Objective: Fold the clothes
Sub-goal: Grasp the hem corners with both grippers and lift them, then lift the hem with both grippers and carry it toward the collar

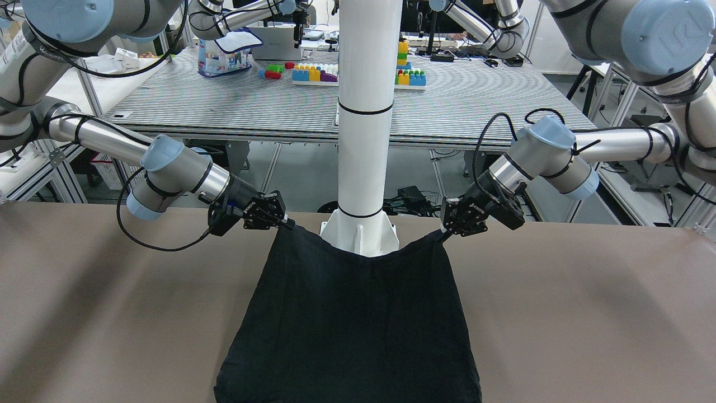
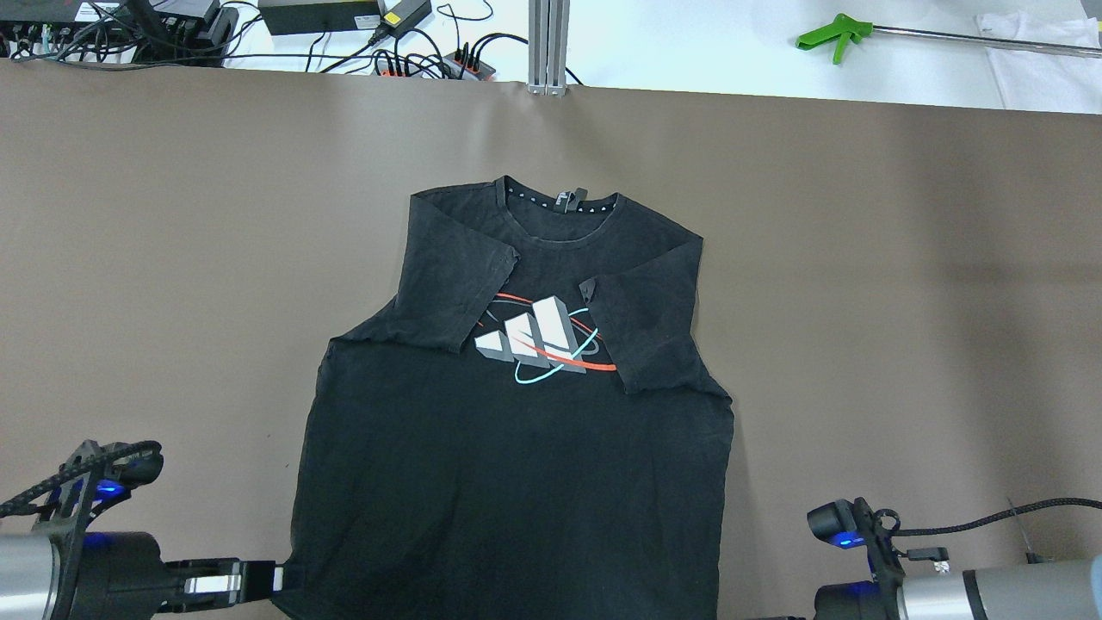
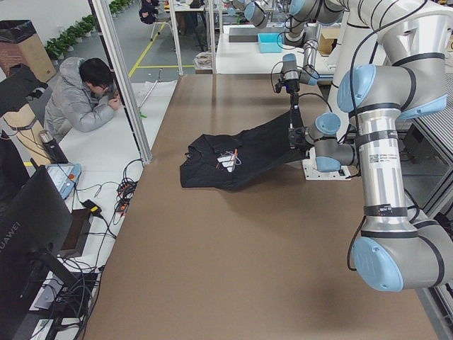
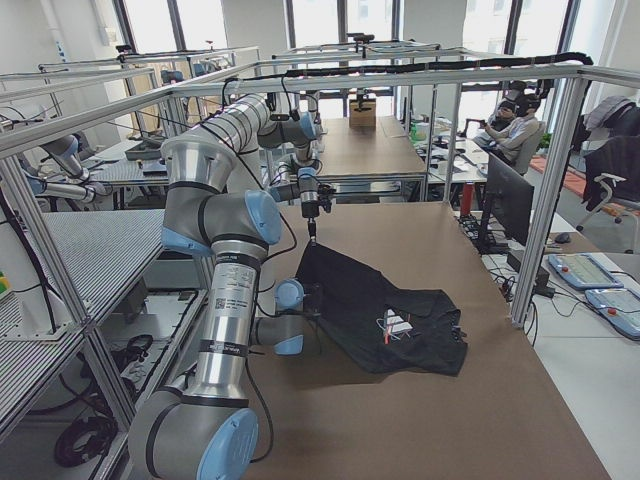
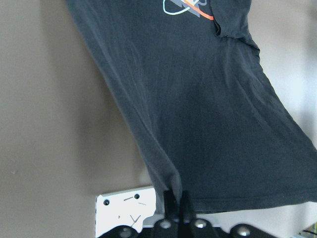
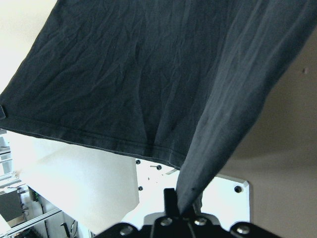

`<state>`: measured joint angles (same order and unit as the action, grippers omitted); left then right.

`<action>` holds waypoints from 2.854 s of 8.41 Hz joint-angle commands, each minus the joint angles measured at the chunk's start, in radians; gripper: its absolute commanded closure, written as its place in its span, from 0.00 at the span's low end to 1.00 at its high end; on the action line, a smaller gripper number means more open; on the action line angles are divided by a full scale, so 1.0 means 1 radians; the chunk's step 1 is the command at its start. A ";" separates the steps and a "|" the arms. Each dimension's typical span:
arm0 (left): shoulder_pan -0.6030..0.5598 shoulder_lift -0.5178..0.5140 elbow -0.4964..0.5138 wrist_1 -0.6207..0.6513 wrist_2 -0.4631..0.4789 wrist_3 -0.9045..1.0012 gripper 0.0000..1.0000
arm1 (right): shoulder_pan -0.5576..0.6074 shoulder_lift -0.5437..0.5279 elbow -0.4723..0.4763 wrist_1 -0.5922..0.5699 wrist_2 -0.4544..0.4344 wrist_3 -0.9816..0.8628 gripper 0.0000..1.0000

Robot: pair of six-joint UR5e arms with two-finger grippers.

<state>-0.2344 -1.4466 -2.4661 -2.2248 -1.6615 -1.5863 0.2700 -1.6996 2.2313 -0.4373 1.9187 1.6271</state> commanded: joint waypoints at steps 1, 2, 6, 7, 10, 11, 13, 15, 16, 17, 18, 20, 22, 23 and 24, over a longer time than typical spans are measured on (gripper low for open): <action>0.067 0.006 -0.013 -0.115 -0.031 -0.018 1.00 | 0.000 -0.046 -0.044 0.230 0.161 0.000 1.00; 0.067 0.006 -0.011 -0.124 -0.029 -0.024 1.00 | 0.000 -0.041 -0.048 0.235 0.161 0.000 1.00; 0.050 -0.061 0.103 -0.125 0.127 -0.023 1.00 | 0.119 0.003 -0.183 0.235 0.114 -0.026 1.00; 0.026 -0.073 0.125 -0.125 0.134 -0.021 1.00 | 0.142 0.003 -0.188 0.233 0.112 -0.050 1.00; -0.052 -0.110 0.137 -0.118 0.128 -0.014 1.00 | 0.274 0.009 -0.197 0.224 0.115 -0.087 1.00; -0.101 -0.123 0.145 -0.115 0.121 -0.014 1.00 | 0.308 0.015 -0.215 0.224 0.117 -0.089 1.00; -0.227 -0.174 0.208 -0.113 0.027 -0.012 1.00 | 0.348 0.043 -0.266 0.224 0.115 -0.089 1.00; -0.337 -0.224 0.298 -0.115 -0.047 -0.005 1.00 | 0.389 0.075 -0.303 0.212 0.115 -0.089 1.00; -0.350 -0.244 0.352 -0.119 -0.038 0.032 1.00 | 0.414 0.098 -0.318 0.187 0.114 -0.089 1.00; -0.391 -0.274 0.399 -0.118 -0.046 0.046 1.00 | 0.435 0.124 -0.349 0.163 0.114 -0.090 1.00; -0.407 -0.285 0.432 -0.119 -0.047 0.052 1.00 | 0.455 0.153 -0.384 0.161 0.114 -0.090 1.00; -0.428 -0.294 0.440 -0.119 -0.044 0.055 1.00 | 0.517 0.219 -0.442 0.138 0.112 -0.119 1.00; -0.439 -0.305 0.467 -0.118 -0.038 0.055 1.00 | 0.547 0.230 -0.479 0.127 0.112 -0.150 1.00; -0.459 -0.331 0.498 -0.118 -0.037 0.055 1.00 | 0.558 0.232 -0.502 0.129 0.108 -0.150 1.00; -0.474 -0.374 0.547 -0.118 -0.037 0.055 1.00 | 0.561 0.247 -0.531 0.129 0.083 -0.151 1.00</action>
<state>-0.6818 -1.7644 -1.9868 -2.3425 -1.7006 -1.5313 0.8142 -1.4713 1.7469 -0.3070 2.0276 1.4817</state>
